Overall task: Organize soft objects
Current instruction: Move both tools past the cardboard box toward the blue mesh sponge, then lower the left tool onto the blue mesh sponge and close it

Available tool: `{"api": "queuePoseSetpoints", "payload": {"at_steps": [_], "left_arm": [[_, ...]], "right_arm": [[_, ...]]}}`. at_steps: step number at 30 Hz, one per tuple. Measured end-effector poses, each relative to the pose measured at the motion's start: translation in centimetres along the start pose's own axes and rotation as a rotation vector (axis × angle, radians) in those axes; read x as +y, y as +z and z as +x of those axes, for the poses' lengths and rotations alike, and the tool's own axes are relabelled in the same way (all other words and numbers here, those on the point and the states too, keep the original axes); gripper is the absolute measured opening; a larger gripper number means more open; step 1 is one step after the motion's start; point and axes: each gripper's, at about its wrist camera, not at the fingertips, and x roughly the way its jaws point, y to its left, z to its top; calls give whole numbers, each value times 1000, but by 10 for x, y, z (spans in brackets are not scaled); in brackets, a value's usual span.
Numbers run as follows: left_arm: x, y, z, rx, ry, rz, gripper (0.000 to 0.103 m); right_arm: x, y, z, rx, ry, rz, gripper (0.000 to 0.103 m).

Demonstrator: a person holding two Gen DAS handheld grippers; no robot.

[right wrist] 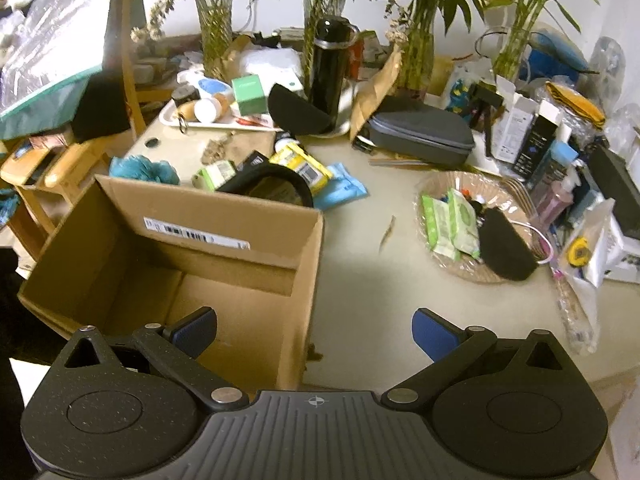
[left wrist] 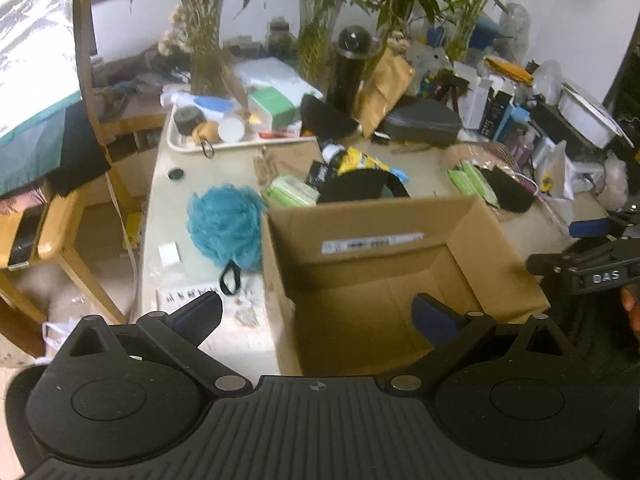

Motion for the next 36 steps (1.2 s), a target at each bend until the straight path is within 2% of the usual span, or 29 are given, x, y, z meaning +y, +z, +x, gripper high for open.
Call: {"api": "queuePoseSetpoints", "payload": {"at_steps": [9, 15, 22, 28, 36], "left_arm": [[31, 26, 13, -45, -9, -90, 103], [50, 47, 24, -77, 7, -102, 103], [69, 58, 51, -66, 26, -130, 103], [88, 59, 76, -44, 31, -166, 103], [113, 65, 115, 2, -4, -250, 103]], "right_arm": [[-21, 19, 8, -6, 94, 70, 103], [-30, 35, 11, -30, 92, 72, 103], [-38, 45, 19, -65, 130, 75, 103], [-48, 49, 34, -95, 70, 80, 103], [-62, 48, 59, -103, 9, 89, 103]]}}
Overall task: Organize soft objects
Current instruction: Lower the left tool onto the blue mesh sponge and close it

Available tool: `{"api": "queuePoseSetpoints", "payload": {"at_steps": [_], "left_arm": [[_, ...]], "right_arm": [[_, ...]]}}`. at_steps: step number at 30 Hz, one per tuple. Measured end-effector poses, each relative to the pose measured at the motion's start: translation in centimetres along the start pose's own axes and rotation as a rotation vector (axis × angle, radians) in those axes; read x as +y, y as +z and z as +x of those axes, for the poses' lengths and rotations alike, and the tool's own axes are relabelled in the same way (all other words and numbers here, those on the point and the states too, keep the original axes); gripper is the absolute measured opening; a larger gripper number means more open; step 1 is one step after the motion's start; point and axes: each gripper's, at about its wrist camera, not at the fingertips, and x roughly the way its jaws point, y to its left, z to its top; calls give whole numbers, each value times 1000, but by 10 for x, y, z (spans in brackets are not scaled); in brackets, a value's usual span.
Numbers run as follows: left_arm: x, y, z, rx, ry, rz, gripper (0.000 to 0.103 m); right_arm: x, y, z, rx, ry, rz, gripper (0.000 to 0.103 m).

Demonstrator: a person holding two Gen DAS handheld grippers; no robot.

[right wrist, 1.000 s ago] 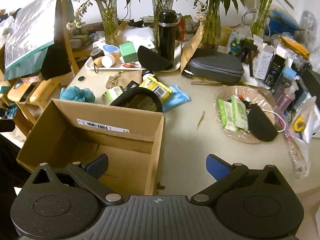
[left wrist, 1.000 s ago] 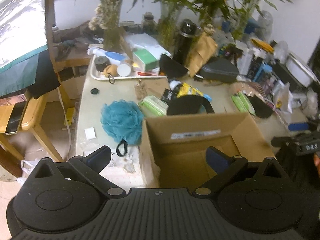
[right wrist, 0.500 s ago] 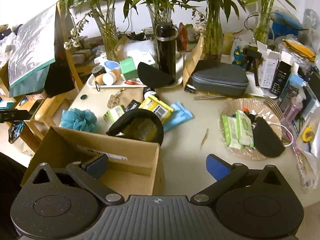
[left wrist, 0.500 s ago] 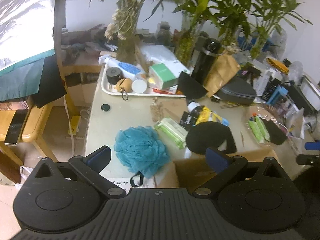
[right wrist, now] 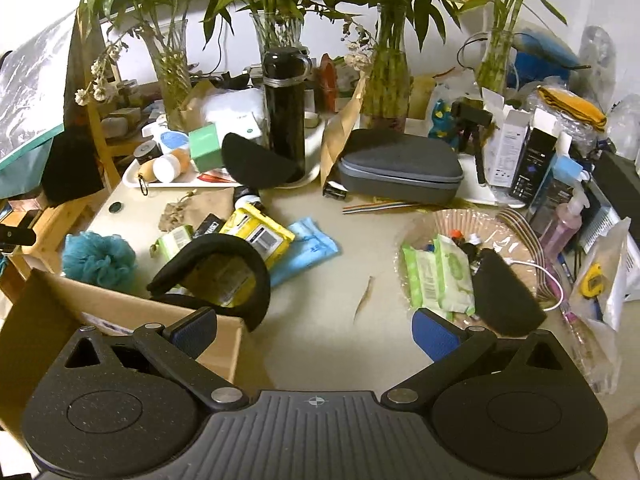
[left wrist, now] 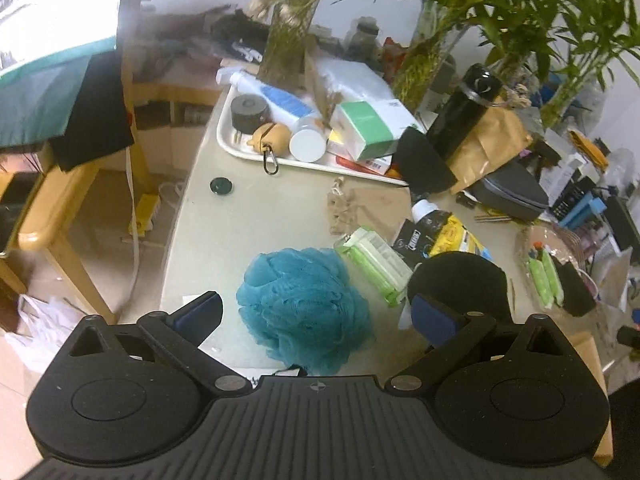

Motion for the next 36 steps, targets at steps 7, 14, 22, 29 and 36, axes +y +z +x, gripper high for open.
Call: {"api": "queuePoseSetpoints", "payload": {"at_steps": [7, 14, 22, 29, 36], "left_arm": [[12, 9, 39, 68, 9, -46, 103], [18, 17, 70, 136, 15, -70, 101], [24, 19, 100, 225, -1, -118, 84], [28, 20, 110, 267, -2, -163, 64], [20, 19, 104, 243, -16, -106, 42]], "right_arm": [[-8, 5, 9, -21, 10, 43, 103], [-15, 18, 25, 12, 19, 42, 103], [-20, 33, 50, 17, 58, 39, 103], [-26, 44, 81, -6, 145, 44, 103], [-7, 53, 131, 86, 237, -27, 103]]}}
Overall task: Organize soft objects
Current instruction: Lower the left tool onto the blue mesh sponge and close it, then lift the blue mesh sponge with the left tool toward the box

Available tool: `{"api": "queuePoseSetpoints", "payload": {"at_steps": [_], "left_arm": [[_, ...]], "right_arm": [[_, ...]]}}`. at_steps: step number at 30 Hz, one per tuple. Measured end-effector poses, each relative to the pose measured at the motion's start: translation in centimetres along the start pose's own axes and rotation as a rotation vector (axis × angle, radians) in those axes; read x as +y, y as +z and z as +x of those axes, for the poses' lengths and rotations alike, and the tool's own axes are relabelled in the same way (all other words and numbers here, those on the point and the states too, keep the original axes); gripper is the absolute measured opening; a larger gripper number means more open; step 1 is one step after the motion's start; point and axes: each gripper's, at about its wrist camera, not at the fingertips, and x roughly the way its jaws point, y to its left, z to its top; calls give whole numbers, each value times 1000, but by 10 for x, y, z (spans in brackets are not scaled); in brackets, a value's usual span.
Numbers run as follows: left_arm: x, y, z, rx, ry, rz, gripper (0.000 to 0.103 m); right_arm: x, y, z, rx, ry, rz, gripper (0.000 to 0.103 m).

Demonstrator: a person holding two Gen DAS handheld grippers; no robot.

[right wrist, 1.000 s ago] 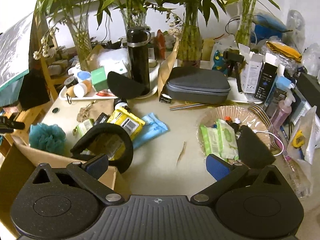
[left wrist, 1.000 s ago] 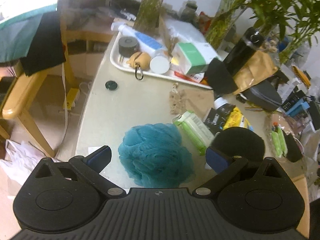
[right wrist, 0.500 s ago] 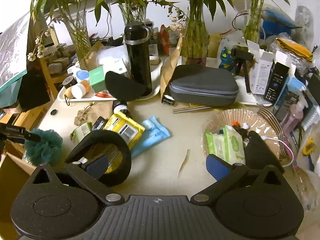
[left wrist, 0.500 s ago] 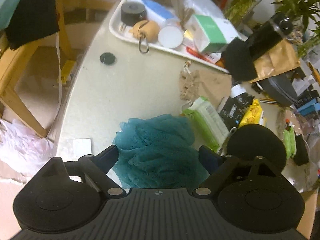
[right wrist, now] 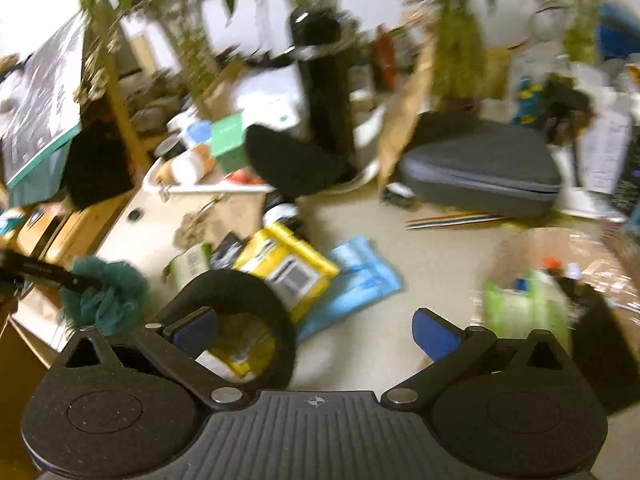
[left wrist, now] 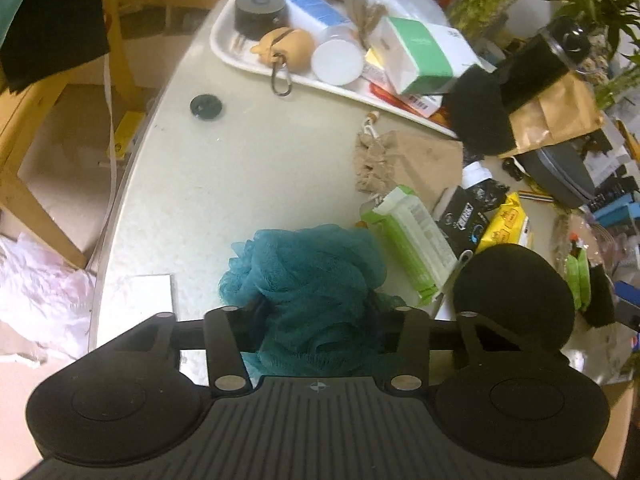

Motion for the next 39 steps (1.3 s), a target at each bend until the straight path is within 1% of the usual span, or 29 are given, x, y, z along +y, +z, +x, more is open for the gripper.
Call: {"api": "queuePoseSetpoints", "payload": {"at_steps": [1, 4, 7, 10, 13, 15, 18, 21, 23, 24, 25, 26, 28, 32, 39], "left_arm": [[-1, 0, -2, -9, 1, 7, 38], [-7, -2, -10, -44, 2, 27, 33], [-15, -2, -20, -95, 15, 54, 31], [-23, -2, -32, -147, 25, 78, 30], [-31, -2, -43, -198, 35, 110, 30], [-34, -3, -48, -215, 26, 119, 30], [-37, -3, -50, -219, 7, 121, 30], [-38, -2, -50, -217, 0, 122, 30], [-37, -2, -50, -211, -10, 110, 30], [-36, -3, -50, -211, -7, 110, 30], [-36, -4, -50, -210, -2, 111, 30], [-36, -4, -50, -209, 1, 110, 30], [-35, -4, -51, -206, 0, 107, 30], [-37, -4, -53, -214, -10, 110, 30], [-49, -7, -68, -294, 23, 154, 30]], "right_arm": [[2, 1, 7, 12, 19, -15, 103], [7, 4, 28, 56, 73, -42, 102], [10, 4, 47, 118, 114, -48, 91], [10, 1, 62, 180, 160, -38, 88], [12, -2, 74, 221, 175, -49, 85], [12, -3, 80, 238, 169, -46, 80], [11, -4, 85, 260, 157, -33, 69], [10, -6, 87, 278, 146, -25, 53], [11, -7, 88, 291, 141, -33, 28], [11, -7, 88, 295, 130, -41, 22], [12, -7, 87, 295, 122, -47, 18], [12, -7, 86, 293, 116, -53, 15], [13, -6, 81, 282, 105, -62, 13], [13, 1, 62, 215, 80, -70, 11], [4, 13, 25, 70, 42, -45, 11]]}}
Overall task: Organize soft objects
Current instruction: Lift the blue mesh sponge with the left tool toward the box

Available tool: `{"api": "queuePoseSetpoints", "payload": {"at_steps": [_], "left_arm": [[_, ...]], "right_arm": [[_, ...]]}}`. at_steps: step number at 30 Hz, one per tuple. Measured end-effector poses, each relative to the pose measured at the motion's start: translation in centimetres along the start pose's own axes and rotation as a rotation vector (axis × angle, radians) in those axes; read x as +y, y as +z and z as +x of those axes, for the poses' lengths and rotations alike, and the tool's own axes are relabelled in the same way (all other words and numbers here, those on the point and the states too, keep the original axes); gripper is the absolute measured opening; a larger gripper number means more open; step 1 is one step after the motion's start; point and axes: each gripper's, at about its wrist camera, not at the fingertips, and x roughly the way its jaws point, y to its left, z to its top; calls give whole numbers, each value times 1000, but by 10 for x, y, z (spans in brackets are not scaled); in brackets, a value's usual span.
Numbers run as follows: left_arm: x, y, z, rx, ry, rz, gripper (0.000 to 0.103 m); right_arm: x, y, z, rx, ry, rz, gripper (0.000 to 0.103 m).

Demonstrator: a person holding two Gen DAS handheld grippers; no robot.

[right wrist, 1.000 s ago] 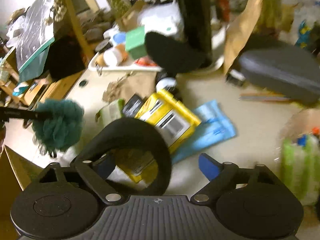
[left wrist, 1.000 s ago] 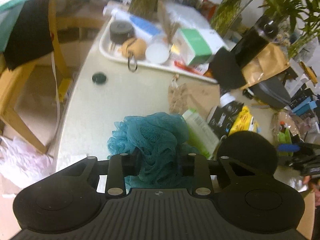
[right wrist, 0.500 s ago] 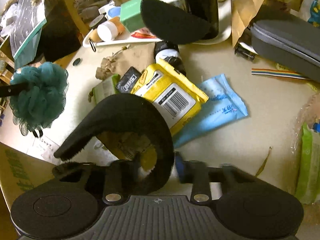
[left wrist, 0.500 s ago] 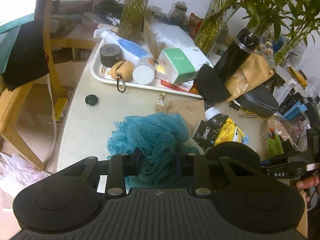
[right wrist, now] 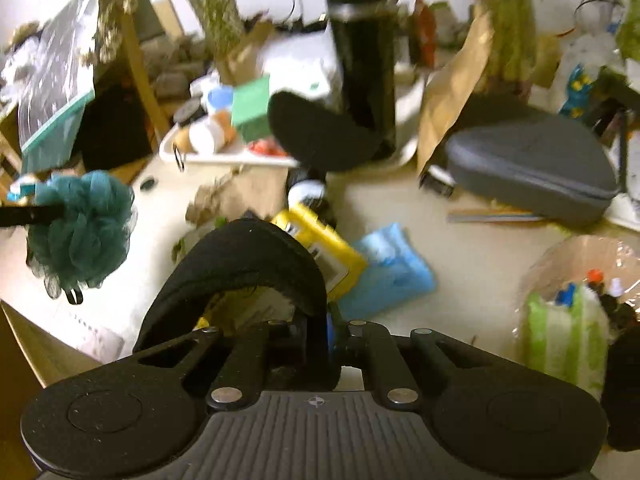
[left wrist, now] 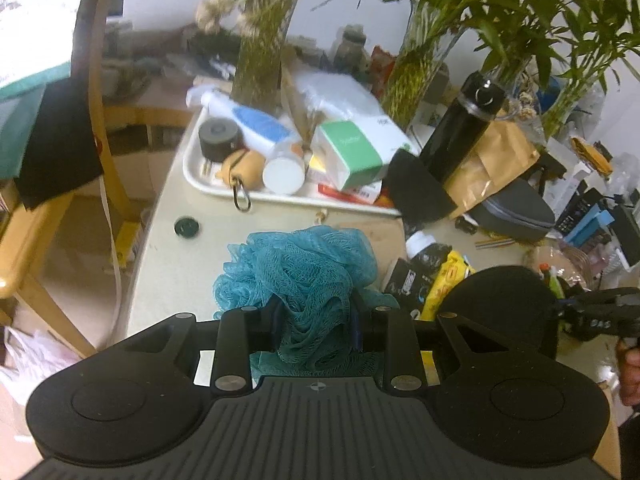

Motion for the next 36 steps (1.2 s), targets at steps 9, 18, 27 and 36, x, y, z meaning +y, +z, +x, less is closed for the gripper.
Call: {"api": "queuePoseSetpoints", "payload": {"at_steps": [9, 18, 27, 36], "left_arm": [[-13, 0, -21, -79, 29, 50, 30], [-13, 1, -40, -131, 42, 40, 30], [-21, 5, -74, -194, 58, 53, 30], [-51, 4, -126, -257, 80, 154, 30]], "right_arm": [[-15, 4, -46, -156, -19, 101, 10], [-1, 2, -103, -252, 7, 116, 10], [18, -7, -160, -322, 36, 100, 10], [38, -33, -190, -318, 99, 105, 10]]}}
